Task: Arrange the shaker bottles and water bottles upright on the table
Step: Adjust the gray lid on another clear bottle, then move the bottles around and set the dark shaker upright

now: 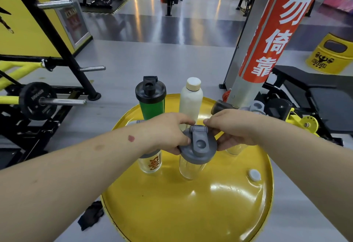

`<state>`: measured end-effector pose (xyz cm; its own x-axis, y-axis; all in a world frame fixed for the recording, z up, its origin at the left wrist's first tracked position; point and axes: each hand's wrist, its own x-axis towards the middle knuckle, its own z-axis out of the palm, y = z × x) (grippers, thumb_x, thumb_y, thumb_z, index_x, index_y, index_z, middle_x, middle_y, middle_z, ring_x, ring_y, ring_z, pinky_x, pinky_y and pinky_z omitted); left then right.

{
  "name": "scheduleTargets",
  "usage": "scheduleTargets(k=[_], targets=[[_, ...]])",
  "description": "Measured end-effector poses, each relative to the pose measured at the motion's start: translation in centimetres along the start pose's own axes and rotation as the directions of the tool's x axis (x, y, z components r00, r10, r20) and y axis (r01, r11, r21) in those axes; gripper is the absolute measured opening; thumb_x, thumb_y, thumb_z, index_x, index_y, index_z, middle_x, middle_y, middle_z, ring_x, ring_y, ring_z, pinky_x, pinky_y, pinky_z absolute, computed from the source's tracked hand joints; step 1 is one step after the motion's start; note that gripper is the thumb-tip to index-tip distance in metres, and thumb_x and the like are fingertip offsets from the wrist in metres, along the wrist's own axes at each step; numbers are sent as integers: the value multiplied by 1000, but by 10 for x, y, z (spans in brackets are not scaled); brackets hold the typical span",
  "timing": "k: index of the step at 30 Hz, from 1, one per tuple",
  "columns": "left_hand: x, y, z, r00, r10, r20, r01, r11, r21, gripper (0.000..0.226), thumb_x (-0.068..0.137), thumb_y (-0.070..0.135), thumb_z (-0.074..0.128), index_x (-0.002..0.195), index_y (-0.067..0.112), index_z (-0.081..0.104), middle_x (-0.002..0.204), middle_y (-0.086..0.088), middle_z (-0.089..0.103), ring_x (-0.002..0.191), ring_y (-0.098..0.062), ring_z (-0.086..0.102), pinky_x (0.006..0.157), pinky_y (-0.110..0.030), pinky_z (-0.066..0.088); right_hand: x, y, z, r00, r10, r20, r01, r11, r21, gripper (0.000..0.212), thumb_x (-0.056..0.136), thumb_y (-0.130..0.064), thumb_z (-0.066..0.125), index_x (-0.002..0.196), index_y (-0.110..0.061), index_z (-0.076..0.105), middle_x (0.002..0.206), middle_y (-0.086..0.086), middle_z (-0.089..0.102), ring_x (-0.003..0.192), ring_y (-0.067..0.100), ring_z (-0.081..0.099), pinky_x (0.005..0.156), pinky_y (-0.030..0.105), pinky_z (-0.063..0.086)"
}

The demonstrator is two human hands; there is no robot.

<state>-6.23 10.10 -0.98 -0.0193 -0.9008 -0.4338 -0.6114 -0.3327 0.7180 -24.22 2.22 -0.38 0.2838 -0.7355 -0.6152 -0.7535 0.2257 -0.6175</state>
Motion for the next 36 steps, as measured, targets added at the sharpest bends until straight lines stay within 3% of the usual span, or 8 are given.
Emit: scheduleTargets(k=[11, 18, 21, 24, 27, 30, 33, 36], targets=[[-3, 1, -1, 1000, -14, 9, 14, 999, 46, 62, 89, 15, 72, 144, 37, 53, 103, -7, 78, 80, -22, 80, 77, -39, 66, -6, 2, -5, 997, -25, 77, 24, 1000, 8, 41, 105, -38, 57, 134, -10, 65, 122, 8, 73, 100, 31, 79, 88, 41, 66], [2, 13, -22, 993, -19, -119, 39, 984, 175, 74, 76, 12, 70, 142, 37, 51, 105, -1, 75, 89, -21, 75, 83, -46, 63, -2, -13, -16, 985, -110, -132, 106, 994, -37, 36, 101, -43, 61, 121, -14, 68, 109, 5, 76, 92, 26, 80, 89, 42, 66], [16, 23, -41, 958, -16, -285, 19, 1000, 6, 68, 79, 8, 65, 142, 32, 53, 114, -2, 73, 98, -22, 74, 91, -47, 61, 12, -28, -25, 945, -165, -282, 181, 983, 31, 23, 97, -36, 62, 112, -20, 68, 111, 11, 75, 99, 29, 79, 96, 50, 63], [30, 30, -44, 974, -69, -215, 12, 966, -258, 57, 89, -3, 60, 142, 19, 52, 126, -11, 64, 118, -32, 67, 100, -45, 57, 25, -42, -25, 942, -180, -283, 182, 983, -18, 54, 95, -29, 58, 149, -23, 51, 120, 13, 69, 108, 30, 73, 101, 50, 60], [42, 37, -39, 982, -120, -148, 51, 912, -407, 36, 90, -16, 48, 86, 20, 51, 98, -10, 50, 129, -42, 57, 106, -55, 50, 36, -45, -19, 964, -175, -202, 175, 984, -19, 64, 86, -19, 54, 150, -20, 48, 115, 10, 62, 98, 27, 67, 91, 39, 59], [52, 39, -35, 985, -125, -121, 56, 886, -460, 44, 90, -19, 38, 80, 22, 50, 104, -14, 56, 119, -37, 60, 108, -48, 50, 46, -40, -15, 969, -195, -154, 198, 980, 6, 59, 76, -17, 50, 134, -19, 60, 100, 11, 60, 83, 26, 55, 74, 39, 52], [54, 40, -34, 983, -124, -133, 42, 865, -500, 50, 92, -19, 31, 82, 24, 55, 96, -11, 56, 104, -30, 54, 97, -37, 48, 44, -40, -16, 964, -207, -166, 217, 975, 42, 57, 78, -16, 51, 134, -20, 61, 113, 18, 69, 85, 26, 58, 88, 47, 58], [56, 38, -36, 980, -150, -130, 64, 860, -507, 49, 93, -17, 33, 83, 26, 54, 89, -4, 56, 103, -28, 56, 109, -44, 50, 33, -43, -17, 963, -218, -161, 224, 974, 17, 59, 73, -23, 55, 131, -18, 63, 127, 24, 69, 93, 31, 61, 92, 47, 56]])
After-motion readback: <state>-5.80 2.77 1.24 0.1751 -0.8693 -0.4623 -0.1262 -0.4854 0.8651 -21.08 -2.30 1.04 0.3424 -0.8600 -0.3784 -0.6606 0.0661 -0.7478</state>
